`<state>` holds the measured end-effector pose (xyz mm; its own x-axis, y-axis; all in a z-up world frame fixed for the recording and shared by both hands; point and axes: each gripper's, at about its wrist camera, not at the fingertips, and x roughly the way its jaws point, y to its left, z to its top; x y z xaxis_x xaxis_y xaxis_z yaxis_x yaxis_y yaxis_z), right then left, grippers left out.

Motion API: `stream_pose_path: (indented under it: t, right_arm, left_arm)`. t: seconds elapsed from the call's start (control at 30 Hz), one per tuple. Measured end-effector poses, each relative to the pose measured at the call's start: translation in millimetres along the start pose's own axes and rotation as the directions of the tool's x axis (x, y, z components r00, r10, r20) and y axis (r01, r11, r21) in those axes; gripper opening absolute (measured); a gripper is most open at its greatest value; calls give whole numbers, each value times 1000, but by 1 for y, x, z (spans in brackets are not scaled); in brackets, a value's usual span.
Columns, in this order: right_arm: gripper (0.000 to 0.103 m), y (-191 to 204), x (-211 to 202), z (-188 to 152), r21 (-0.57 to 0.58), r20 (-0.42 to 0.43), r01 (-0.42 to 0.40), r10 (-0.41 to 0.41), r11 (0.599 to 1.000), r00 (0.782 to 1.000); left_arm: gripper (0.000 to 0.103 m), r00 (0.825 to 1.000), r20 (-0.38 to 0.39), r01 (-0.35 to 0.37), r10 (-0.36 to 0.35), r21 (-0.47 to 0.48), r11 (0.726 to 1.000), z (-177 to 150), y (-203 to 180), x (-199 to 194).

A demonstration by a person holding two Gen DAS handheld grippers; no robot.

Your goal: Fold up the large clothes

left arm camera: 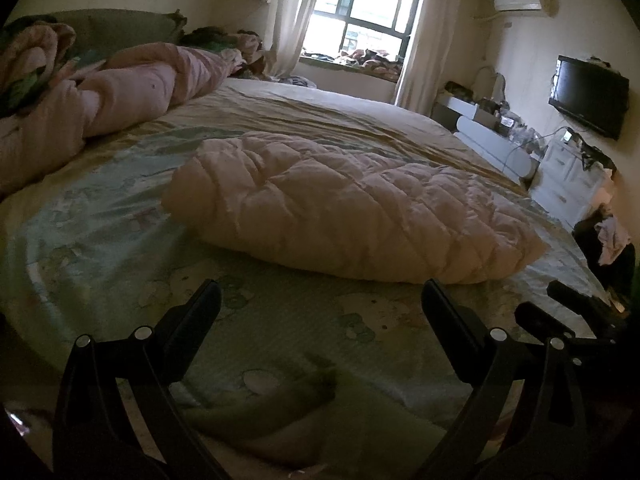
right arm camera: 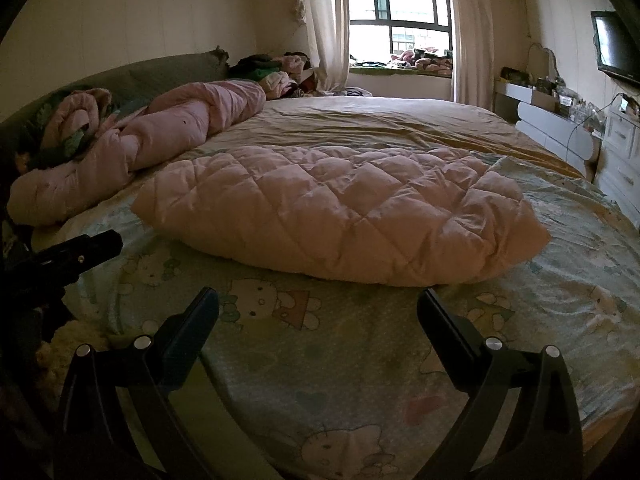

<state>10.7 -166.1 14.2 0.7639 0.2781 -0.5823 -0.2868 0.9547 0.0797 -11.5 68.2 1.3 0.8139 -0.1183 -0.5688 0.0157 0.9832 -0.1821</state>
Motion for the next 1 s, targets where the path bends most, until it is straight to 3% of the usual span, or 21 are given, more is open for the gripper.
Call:
stream_pose_path:
  t: [1.0]
  right_arm:
    - [99,0,1,-1,-9,8,10,-10,1000,1000]
  left_arm:
    - [94,1000,3,-15,15,-4,1000,1,7,-4]
